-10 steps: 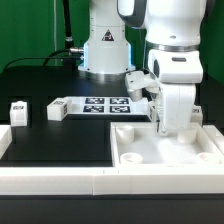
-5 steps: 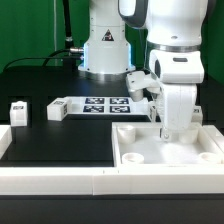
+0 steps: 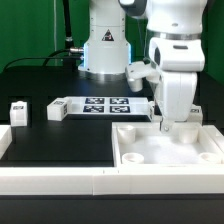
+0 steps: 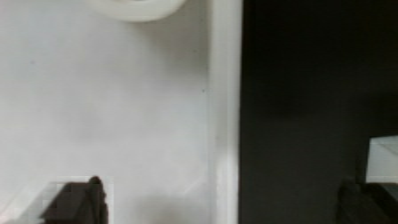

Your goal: Assemble square table

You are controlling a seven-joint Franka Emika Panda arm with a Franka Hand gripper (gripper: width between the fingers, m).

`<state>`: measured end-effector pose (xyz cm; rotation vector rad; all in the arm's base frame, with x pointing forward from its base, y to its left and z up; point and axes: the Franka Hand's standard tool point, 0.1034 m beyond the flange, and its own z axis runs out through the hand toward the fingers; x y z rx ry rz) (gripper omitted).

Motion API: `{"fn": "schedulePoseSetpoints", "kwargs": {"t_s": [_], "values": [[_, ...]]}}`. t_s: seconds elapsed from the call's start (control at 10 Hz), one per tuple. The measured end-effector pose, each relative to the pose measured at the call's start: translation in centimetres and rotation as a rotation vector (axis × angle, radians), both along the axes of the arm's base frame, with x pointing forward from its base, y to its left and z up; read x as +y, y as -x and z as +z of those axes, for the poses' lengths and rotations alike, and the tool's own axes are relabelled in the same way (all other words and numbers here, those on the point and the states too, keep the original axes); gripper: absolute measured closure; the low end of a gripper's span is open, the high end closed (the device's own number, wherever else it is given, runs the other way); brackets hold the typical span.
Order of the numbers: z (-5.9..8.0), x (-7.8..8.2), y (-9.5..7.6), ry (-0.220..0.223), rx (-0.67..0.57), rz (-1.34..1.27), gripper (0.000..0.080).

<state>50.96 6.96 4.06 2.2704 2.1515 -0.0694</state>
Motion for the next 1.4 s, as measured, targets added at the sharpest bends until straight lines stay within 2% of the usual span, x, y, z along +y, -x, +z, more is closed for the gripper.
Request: {"fn": "schedulePoseSetpoints", "kwargs": {"t_s": [0.2,0.3,0.4,0.7,0.9,1.3,1.4], "values": [[1.8,1.3,0.6,0.008,-0.029,-0.149,0.0150],[2.1,2.2,0.9,0.009,-0.037,-0.203,0.0150],[2.1,2.8,1.0,0.009,-0.037,-0.204,0.0150],[1.9,2.7,1.0,0.002,-0.041,-0.226,0.0150],[1.8,2.8,1.0,0.001,-0.044,-0.337,0.0150],[1.4,4.0,3.1,-0.009,-0.046,-0.915,0.0150],[1.3,4.2,3.1,-0.012,-0.043,-0.962,0.0150]]}}
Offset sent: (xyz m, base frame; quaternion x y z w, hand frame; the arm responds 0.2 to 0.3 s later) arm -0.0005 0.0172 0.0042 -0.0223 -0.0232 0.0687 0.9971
